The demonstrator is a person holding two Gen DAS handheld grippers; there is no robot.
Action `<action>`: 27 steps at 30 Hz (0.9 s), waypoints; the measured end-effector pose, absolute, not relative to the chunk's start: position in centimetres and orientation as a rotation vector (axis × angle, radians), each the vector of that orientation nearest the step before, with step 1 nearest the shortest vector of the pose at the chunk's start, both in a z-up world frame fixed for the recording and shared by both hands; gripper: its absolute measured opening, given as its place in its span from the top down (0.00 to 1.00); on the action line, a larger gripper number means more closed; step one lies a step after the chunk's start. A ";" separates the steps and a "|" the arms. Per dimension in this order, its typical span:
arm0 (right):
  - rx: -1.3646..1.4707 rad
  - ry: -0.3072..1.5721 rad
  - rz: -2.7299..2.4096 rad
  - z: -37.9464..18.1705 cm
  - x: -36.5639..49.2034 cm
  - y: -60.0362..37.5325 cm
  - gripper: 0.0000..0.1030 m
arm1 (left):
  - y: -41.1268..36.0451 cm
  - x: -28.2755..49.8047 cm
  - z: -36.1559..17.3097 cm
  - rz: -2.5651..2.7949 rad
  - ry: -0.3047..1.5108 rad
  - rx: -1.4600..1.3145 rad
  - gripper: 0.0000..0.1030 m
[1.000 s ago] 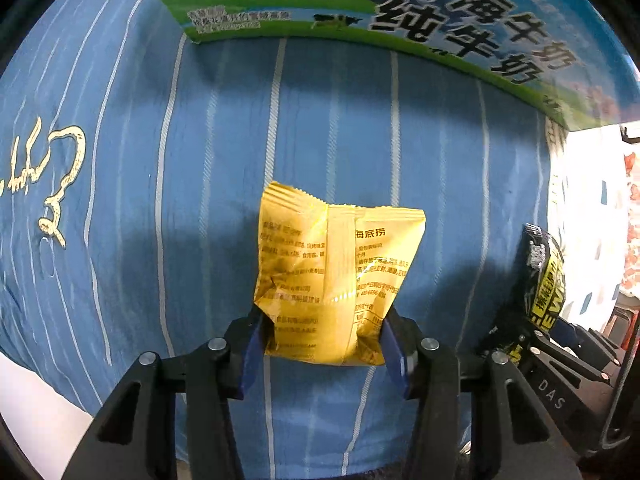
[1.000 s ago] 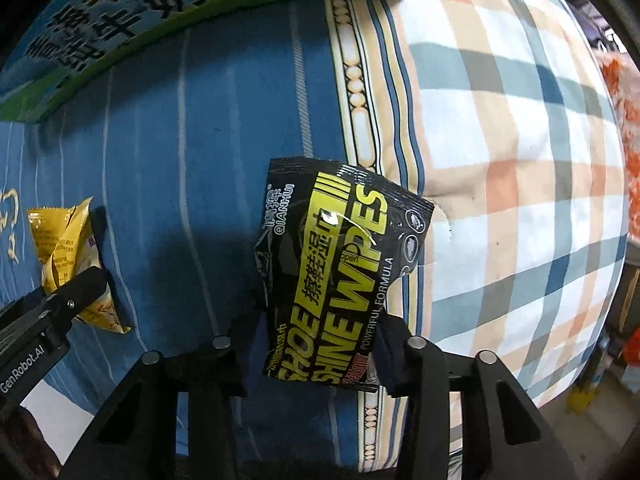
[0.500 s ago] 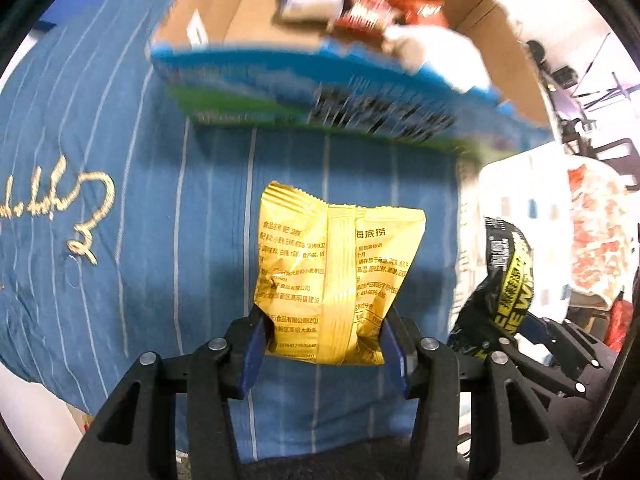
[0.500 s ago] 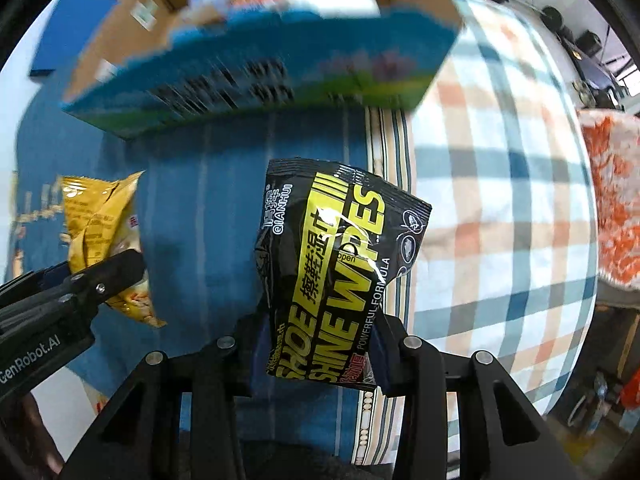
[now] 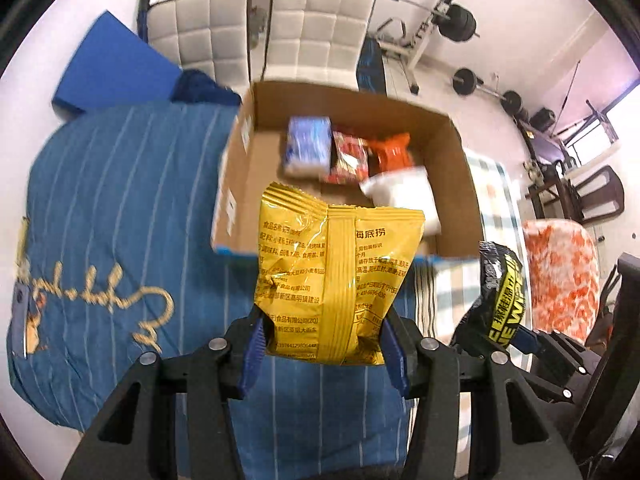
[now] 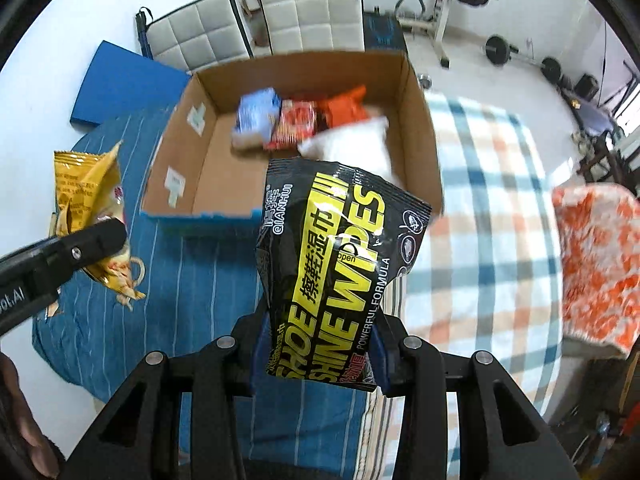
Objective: Organize soft objects
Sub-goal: 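Carry the yellow packet and wipes packet over the box with both tools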
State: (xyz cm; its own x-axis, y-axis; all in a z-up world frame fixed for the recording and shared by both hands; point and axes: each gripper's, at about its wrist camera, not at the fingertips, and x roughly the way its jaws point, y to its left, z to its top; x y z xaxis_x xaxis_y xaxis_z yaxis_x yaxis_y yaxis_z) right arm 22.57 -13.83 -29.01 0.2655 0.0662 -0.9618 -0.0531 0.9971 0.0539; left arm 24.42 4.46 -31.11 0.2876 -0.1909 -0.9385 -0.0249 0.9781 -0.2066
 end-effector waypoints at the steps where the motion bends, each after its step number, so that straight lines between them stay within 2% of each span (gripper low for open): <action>1: 0.007 1.290 0.080 -28.6 22.9 -13.6 0.58 | 4.8 24.4 -30.9 -0.108 1.269 -0.193 0.54; 6: -0.039 1.235 0.086 -27.1 25.5 -12.2 0.58 | 6.0 26.5 -30.3 -0.090 1.241 -0.192 0.54; 15: -0.065 1.228 0.122 -28.1 29.7 -10.2 0.58 | 7.5 30.6 -31.1 -0.072 1.253 -0.216 0.54; 22: -0.062 1.260 0.160 -30.4 33.1 -9.3 0.58 | 7.5 34.1 -32.7 -0.079 1.292 -0.211 0.54; 27: 0.048 1.360 0.239 -34.1 36.1 -9.8 0.58 | 7.5 36.8 -35.9 -0.111 1.391 -0.238 0.54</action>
